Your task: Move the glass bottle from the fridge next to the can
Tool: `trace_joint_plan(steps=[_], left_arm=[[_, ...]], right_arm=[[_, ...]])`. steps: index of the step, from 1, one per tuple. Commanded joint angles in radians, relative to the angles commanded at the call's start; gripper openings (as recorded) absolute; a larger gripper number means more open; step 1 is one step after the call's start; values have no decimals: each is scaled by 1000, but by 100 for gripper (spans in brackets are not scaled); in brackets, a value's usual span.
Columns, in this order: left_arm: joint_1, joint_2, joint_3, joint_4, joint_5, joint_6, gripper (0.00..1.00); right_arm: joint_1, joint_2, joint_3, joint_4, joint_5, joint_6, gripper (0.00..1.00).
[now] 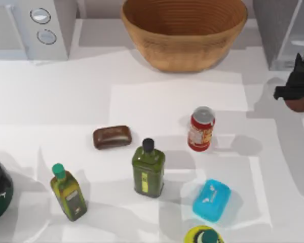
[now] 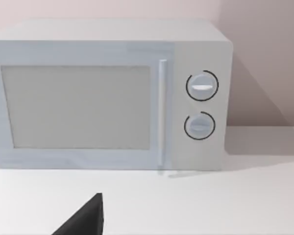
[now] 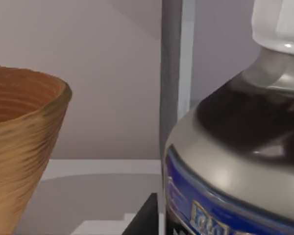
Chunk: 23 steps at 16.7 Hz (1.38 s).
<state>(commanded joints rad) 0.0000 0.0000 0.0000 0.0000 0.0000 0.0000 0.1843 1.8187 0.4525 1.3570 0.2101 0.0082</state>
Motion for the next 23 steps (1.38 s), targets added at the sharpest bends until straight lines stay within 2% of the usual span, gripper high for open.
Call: trace_joint_plan(steps=[3, 5, 16, 23], left_arm=[[0, 0, 0, 0, 0, 0, 100], [0, 0, 0, 0, 0, 0, 100], [0, 0, 0, 0, 0, 0, 100], [0, 0, 0, 0, 0, 0, 100]], right_arm=[[157, -5, -107, 104, 154, -3, 0], [211, -13, -153, 143, 207, -5, 0], [222, -16, -163, 152, 218, -5, 0], [222, -16, -163, 152, 218, -5, 53]])
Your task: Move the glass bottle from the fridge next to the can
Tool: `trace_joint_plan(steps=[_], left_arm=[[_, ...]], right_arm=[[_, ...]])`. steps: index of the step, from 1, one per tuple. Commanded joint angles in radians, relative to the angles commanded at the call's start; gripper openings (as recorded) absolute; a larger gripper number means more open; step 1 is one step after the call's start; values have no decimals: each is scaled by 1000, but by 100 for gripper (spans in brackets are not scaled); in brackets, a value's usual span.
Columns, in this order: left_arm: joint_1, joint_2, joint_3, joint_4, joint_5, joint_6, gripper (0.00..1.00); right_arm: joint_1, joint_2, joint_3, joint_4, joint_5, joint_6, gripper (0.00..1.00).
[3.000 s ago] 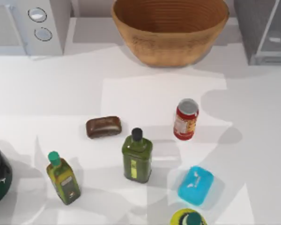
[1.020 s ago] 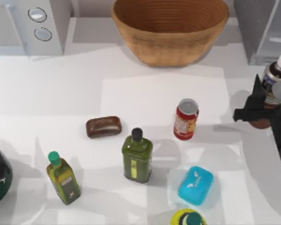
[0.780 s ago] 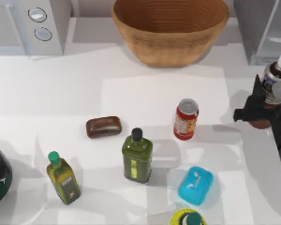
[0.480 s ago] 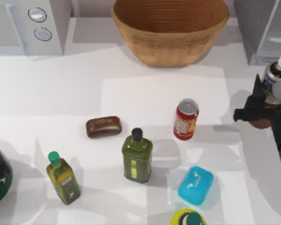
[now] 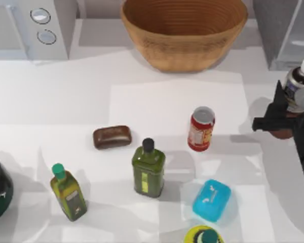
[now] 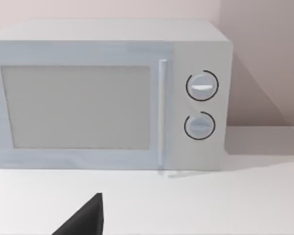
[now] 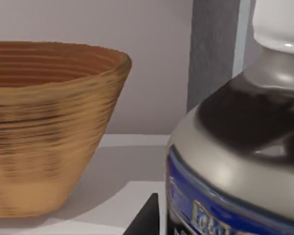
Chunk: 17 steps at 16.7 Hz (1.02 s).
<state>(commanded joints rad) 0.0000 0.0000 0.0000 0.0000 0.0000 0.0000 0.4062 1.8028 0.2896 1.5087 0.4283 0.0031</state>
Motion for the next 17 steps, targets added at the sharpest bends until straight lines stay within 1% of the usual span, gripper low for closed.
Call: trace_joint_plan(steps=[6, 7, 17], left_arm=[[0, 0, 0, 0, 0, 0, 100], [0, 0, 0, 0, 0, 0, 100], [0, 0, 0, 0, 0, 0, 100]], right_arm=[[0, 0, 0, 0, 0, 0, 98], [0, 0, 0, 0, 0, 0, 100], [9, -10, -16, 7, 10, 0, 100]])
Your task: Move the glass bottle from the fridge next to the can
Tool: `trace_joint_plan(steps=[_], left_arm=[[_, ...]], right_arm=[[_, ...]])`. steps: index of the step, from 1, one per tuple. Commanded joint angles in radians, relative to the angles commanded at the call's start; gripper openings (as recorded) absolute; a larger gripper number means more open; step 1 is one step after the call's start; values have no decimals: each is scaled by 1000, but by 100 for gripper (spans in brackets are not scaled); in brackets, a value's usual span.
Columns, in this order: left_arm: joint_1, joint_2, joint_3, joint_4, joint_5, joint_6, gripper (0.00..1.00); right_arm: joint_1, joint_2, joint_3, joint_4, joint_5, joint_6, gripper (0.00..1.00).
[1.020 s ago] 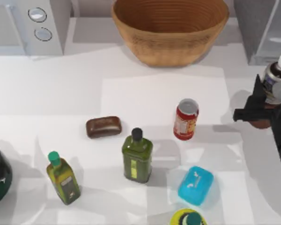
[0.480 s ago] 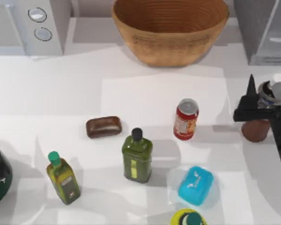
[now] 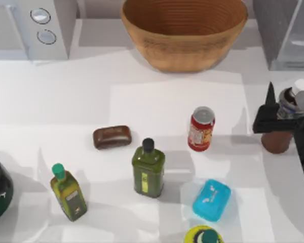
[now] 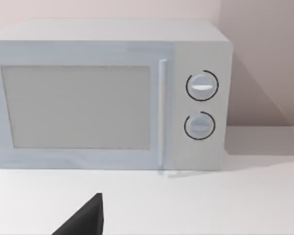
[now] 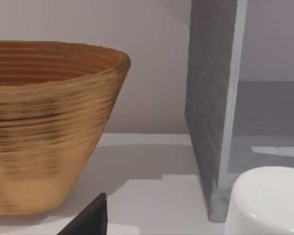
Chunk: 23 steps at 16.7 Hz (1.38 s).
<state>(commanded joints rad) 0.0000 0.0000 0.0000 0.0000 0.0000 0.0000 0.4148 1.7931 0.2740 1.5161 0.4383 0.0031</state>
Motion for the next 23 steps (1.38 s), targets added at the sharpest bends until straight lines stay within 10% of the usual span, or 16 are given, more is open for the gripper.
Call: trace_joint_plan(steps=[13, 23], left_arm=[[0, 0, 0, 0, 0, 0, 100], [0, 0, 0, 0, 0, 0, 100]], right_arm=[[12, -152, -95, -44, -11, 0, 100], [-203, -974, -223, -804, -301, 9, 100]])
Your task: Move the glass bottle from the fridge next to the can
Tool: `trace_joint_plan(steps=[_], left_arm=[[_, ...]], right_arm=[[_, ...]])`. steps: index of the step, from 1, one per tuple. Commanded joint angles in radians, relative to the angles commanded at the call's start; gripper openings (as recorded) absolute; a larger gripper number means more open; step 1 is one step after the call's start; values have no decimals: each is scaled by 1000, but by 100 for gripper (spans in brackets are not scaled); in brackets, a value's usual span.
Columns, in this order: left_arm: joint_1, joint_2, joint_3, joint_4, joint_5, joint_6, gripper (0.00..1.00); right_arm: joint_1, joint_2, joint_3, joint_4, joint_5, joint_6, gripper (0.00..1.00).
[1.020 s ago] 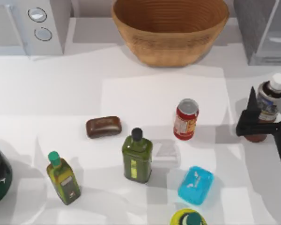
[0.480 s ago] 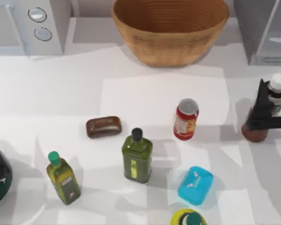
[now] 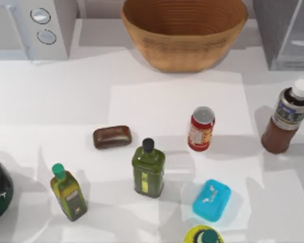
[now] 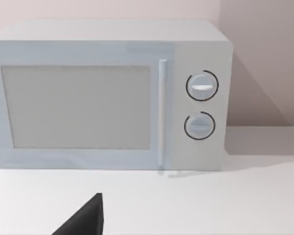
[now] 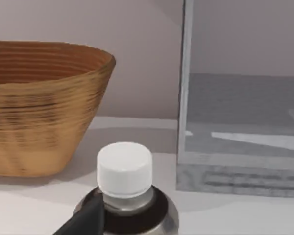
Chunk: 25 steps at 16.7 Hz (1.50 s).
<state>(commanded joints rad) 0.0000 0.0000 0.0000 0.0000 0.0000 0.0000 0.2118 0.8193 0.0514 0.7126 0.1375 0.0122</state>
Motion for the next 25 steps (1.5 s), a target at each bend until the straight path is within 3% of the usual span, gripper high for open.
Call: trace_joint_plan(steps=[5, 9, 20, 25], left_arm=[[0, 0, 0, 0, 0, 0, 100], [0, 0, 0, 0, 0, 0, 100], [0, 0, 0, 0, 0, 0, 100], [0, 0, 0, 0, 0, 0, 100]], right_arm=[[-124, -444, -61, -408, -86, -2, 100], [-190, -702, -70, -629, -121, -7, 100], [-210, -827, -44, -723, -136, -12, 100], [-216, -971, 75, -937, -131, -15, 100]])
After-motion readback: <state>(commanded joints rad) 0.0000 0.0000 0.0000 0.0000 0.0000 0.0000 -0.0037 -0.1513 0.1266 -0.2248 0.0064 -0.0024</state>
